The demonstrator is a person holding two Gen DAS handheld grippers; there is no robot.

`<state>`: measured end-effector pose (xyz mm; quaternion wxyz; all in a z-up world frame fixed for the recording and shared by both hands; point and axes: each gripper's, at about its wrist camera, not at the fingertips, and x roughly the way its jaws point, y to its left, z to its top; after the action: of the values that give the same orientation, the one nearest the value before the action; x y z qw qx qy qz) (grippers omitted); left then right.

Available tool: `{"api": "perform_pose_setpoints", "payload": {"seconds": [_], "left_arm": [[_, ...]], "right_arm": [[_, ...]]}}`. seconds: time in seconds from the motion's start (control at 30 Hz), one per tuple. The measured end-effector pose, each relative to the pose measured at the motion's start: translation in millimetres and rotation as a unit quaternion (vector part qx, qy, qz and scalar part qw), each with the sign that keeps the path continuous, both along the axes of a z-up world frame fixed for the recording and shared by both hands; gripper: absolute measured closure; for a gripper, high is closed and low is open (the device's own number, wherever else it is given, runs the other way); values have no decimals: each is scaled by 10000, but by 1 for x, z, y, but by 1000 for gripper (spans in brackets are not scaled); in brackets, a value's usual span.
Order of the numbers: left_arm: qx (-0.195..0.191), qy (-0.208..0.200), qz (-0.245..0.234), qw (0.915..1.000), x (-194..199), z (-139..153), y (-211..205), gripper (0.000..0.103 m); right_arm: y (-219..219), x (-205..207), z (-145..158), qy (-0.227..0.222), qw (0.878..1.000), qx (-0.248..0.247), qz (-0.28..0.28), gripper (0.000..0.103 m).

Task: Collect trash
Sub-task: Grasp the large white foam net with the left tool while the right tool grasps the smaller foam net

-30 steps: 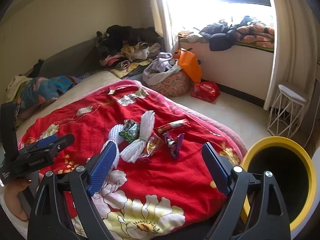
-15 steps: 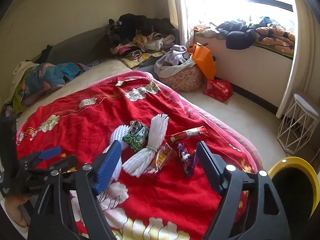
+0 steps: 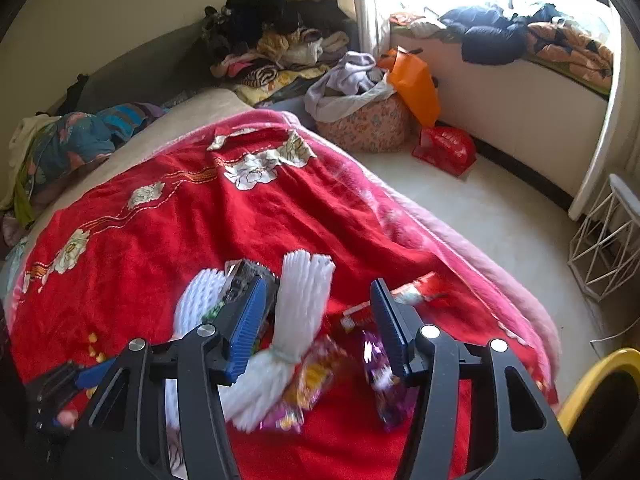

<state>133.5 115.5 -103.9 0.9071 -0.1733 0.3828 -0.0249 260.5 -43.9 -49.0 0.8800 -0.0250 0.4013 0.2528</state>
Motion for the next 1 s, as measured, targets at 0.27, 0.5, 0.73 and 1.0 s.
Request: {"api": "perform_pose_setpoints", "payload": {"seconds": [0.27,0.5,0.73,1.0], "left_arm": [[-88,116,-91,9999,11,-10,-9,51],[-231,270,-186,9992,12,-19,-7,81],[-264,196,-275,9991,-6,-13,2,85],[22,133,-379,9992,-36,-1,10,86]], "right_arm": [[12,14,-20,425,9990,97,54,84],[3,-13,-9,224,9993,246,194,94],[-14,-49,-1,164,9982,524,249,94],[-37,-89,7,20,9970,720,277,94]]}}
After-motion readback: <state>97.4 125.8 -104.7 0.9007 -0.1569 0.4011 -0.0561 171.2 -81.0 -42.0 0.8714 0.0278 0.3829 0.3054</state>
